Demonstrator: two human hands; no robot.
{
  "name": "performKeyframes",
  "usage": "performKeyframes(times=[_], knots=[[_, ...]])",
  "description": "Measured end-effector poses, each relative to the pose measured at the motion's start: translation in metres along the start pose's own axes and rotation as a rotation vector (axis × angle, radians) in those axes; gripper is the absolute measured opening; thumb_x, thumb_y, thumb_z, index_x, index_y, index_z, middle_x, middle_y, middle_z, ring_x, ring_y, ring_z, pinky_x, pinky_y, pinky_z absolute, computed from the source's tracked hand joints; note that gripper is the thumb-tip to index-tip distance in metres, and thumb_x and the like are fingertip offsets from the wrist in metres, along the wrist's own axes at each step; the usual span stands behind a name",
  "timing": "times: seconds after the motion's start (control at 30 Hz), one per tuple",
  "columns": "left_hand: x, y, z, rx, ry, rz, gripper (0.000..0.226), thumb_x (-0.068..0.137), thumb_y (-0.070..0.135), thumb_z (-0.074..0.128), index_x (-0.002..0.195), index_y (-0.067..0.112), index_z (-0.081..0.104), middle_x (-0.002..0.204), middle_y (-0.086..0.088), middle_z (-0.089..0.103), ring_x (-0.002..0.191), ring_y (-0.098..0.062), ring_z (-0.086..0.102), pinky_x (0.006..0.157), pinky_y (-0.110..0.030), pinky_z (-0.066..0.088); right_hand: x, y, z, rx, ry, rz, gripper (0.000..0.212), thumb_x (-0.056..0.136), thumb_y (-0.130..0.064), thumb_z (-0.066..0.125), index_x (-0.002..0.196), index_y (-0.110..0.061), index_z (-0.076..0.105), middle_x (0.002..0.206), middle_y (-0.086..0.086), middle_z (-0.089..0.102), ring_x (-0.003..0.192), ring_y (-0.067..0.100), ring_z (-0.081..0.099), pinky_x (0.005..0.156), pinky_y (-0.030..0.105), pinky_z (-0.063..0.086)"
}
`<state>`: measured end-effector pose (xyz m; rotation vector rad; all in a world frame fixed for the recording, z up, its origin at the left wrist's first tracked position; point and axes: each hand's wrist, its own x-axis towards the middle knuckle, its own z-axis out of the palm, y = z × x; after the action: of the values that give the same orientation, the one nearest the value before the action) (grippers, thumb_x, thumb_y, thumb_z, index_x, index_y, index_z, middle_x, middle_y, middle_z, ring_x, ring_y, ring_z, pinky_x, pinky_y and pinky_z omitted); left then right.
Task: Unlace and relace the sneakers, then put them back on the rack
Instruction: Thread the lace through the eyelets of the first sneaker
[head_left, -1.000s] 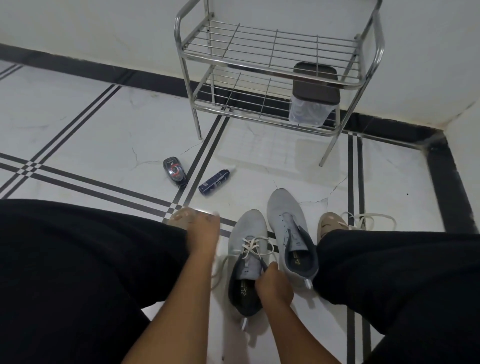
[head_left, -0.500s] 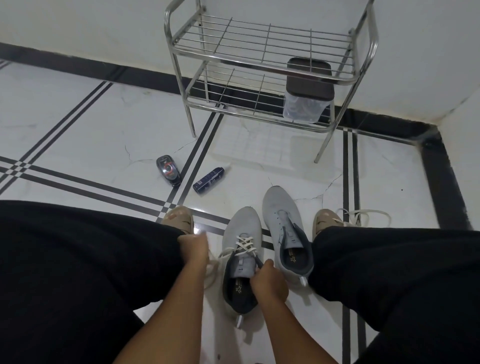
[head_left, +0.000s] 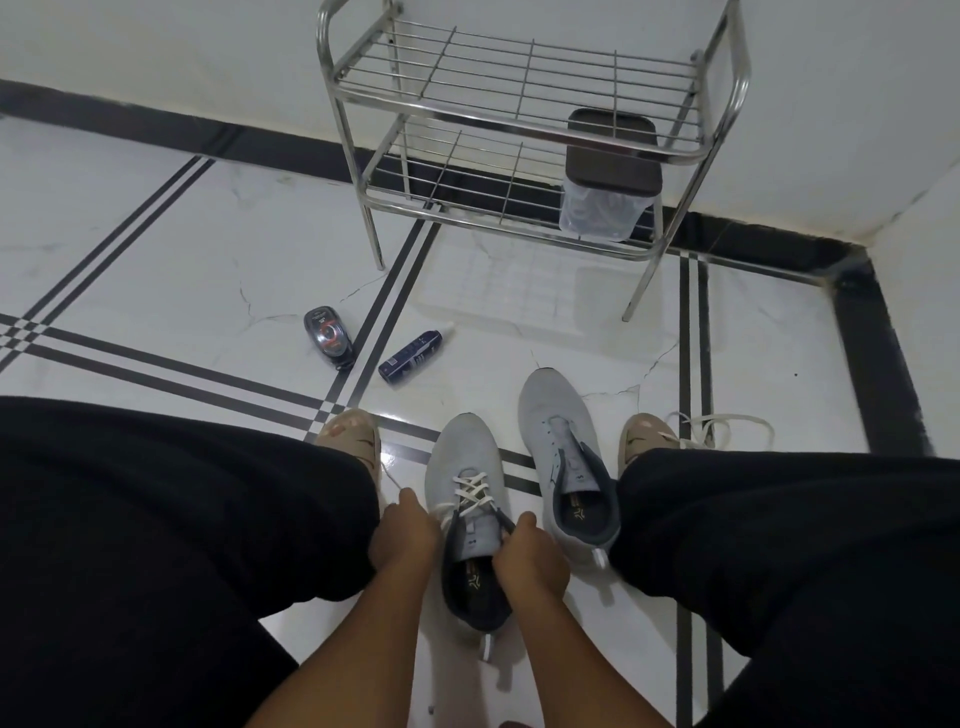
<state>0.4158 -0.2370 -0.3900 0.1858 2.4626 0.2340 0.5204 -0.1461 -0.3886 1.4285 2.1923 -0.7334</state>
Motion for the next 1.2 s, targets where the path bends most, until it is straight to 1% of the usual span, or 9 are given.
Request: performKeyframes(times=[0.1, 0.23, 0.4, 0.5, 0.73, 0.83, 0.93, 1.07, 1.2], knots=[[-0.001, 0.008, 0.000, 0.178, 0.082, 0.163, 0.030, 0.095, 0.035, 0.044, 0.122, 0.025, 0.054, 0.125, -0.005, 0.051, 0.117, -0.026, 0.048, 0.090, -0.038, 0.041, 0.000, 0.000, -0.001, -0.010, -0.023, -0.017, 0.028, 0.098, -0.026, 0.039, 0.124, -0.014, 0.043, 0.127, 0.007, 0.058, 0.115, 0.026, 0.056, 0.083, 0.035, 0.047], [0.005, 0.021, -0.012, 0.075, -0.019, 0.034, 0.041, 0.092, 0.041, 0.041, 0.119, 0.019, 0.061, 0.125, -0.009, 0.053, 0.121, -0.030, 0.046, 0.104, -0.045, 0.035, 0.003, 0.000, -0.009, 0.053, -0.109, 0.012, 0.034, 0.095, -0.031, 0.046, 0.125, -0.014, 0.045, 0.128, 0.008, 0.057, 0.115, 0.026, 0.056, 0.083, 0.034, 0.047], [0.003, 0.054, -0.067, -0.545, -0.130, -0.023, 0.016, 0.077, 0.024, 0.062, 0.076, 0.009, 0.063, 0.093, -0.010, 0.061, 0.082, -0.025, 0.055, 0.073, -0.030, 0.047, 0.004, -0.017, -0.032, 0.164, -0.100, -0.004, 0.051, 0.082, -0.046, 0.062, 0.121, -0.016, 0.050, 0.123, 0.006, 0.057, 0.112, 0.027, 0.057, 0.083, 0.033, 0.047], [-0.009, 0.065, -0.096, -0.806, -0.184, 0.009, 0.019, 0.078, 0.016, 0.068, 0.090, 0.001, 0.069, 0.096, -0.009, 0.061, 0.075, -0.018, 0.052, 0.057, -0.025, 0.036, -0.002, -0.032, -0.050, 0.366, -0.010, -0.110, 0.028, 0.082, -0.034, 0.060, 0.108, -0.022, 0.059, 0.114, 0.003, 0.058, 0.100, 0.022, 0.059, 0.079, 0.031, 0.051], [-0.032, 0.071, -0.106, -0.985, -0.362, 0.038, 0.016, 0.086, 0.023, 0.065, 0.085, 0.010, 0.074, 0.087, -0.010, 0.067, 0.076, -0.018, 0.058, 0.078, -0.030, 0.047, -0.021, -0.058, -0.066, 1.086, -0.355, -0.259, 0.014, 0.089, -0.022, 0.065, 0.101, -0.019, 0.070, 0.104, 0.003, 0.071, 0.093, 0.022, 0.063, 0.079, 0.036, 0.048], [-0.033, 0.068, -0.108, -1.067, -0.312, -0.009, 0.019, 0.089, 0.024, 0.064, 0.096, 0.010, 0.073, 0.102, -0.006, 0.059, 0.086, -0.021, 0.052, 0.074, -0.030, 0.043, -0.021, -0.052, -0.068, 1.062, -0.360, -0.244, 0.018, 0.092, -0.031, 0.062, 0.095, -0.015, 0.072, 0.092, 0.005, 0.071, 0.089, 0.021, 0.063, 0.082, 0.036, 0.049], [-0.029, 0.061, -0.112, -1.254, -0.230, -0.092, 0.014, 0.093, 0.022, 0.060, 0.099, 0.010, 0.063, 0.088, 0.002, 0.048, 0.067, -0.014, 0.039, 0.055, -0.027, 0.030, -0.014, -0.036, -0.087, 1.025, -0.365, -0.287, 0.019, 0.093, -0.029, 0.060, 0.089, -0.015, 0.071, 0.084, 0.000, 0.069, 0.079, 0.011, 0.063, 0.076, 0.025, 0.045], [-0.012, 0.040, -0.103, -1.460, 0.009, -0.279, 0.032, 0.088, 0.018, 0.066, 0.114, 0.000, 0.061, 0.110, -0.010, 0.059, 0.116, -0.029, 0.053, 0.086, -0.032, 0.043, -0.002, -0.016, -0.123, 0.757, -0.222, -0.252, 0.015, 0.092, -0.022, 0.063, 0.087, -0.011, 0.071, 0.076, 0.002, 0.064, 0.064, 0.009, 0.055, 0.060, 0.013, 0.047], [-0.008, 0.027, -0.081, -1.433, 0.041, -0.380, 0.041, 0.094, 0.017, 0.056, 0.130, -0.002, 0.050, 0.133, -0.018, 0.053, 0.127, -0.033, 0.049, 0.097, -0.038, 0.043, 0.017, -0.010, -0.132, 0.207, 0.027, -0.145, 0.012, 0.090, -0.020, 0.057, 0.082, -0.018, 0.065, 0.090, 0.003, 0.063, 0.091, 0.025, 0.060, 0.083, 0.032, 0.050]])
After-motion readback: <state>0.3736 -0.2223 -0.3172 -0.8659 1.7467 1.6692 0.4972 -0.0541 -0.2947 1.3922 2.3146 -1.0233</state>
